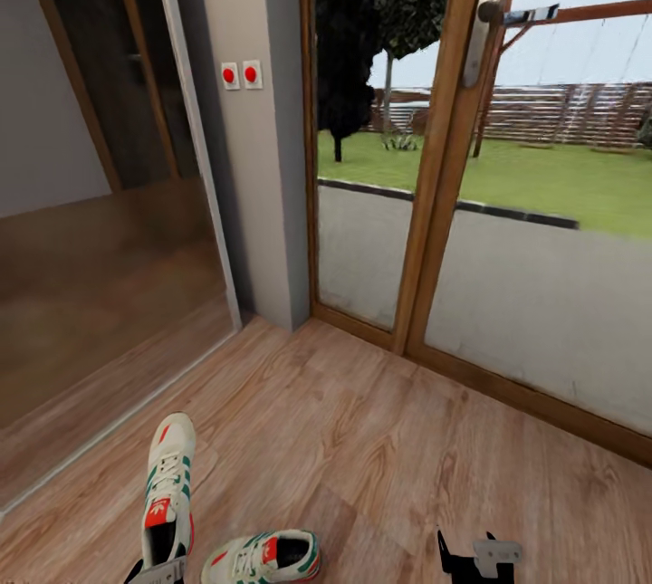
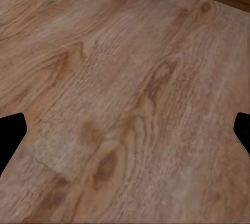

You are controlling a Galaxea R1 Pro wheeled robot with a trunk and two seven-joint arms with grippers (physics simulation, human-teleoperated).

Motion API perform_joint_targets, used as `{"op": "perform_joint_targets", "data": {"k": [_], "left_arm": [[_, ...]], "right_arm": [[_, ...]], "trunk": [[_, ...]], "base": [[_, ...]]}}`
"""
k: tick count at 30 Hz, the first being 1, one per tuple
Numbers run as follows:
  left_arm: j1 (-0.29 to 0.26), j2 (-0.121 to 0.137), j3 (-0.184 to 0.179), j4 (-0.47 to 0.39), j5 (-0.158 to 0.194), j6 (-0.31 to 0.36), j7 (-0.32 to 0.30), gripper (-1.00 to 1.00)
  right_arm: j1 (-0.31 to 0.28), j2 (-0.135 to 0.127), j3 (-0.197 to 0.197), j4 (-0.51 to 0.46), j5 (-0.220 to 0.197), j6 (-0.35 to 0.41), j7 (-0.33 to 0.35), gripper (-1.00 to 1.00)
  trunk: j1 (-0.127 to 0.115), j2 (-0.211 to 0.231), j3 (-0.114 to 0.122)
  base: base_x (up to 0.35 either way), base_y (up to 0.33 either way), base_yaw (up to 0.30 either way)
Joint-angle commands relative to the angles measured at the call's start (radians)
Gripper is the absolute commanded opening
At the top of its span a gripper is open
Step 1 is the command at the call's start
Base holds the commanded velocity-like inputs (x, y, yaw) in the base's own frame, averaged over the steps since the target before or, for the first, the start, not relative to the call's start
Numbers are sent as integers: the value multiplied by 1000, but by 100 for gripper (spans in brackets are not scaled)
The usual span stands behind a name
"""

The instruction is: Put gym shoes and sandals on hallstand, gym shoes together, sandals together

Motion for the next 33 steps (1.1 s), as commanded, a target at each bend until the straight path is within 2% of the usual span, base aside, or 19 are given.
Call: {"op": "perform_joint_targets", "data": {"k": [1,28,33], "left_arm": [[-1,0,0,0,5,-3,-4,-100],[-1,0,2,-1,5,-3,-3,-100],[-1,0,2,-1,5,-3,-3,-100]], "right_arm": [[0,0,-7,1,10,-3,-2,100],[0,0,-7,1,10,-3,-2,100],[0,0,-7,1,10,-3,-2,100]], "trunk": [[0,0,-1],[0,0,-1],[0,0,-1]], "base": [[93,-205,261],[7,-266,276],[0,-93,277]]}}
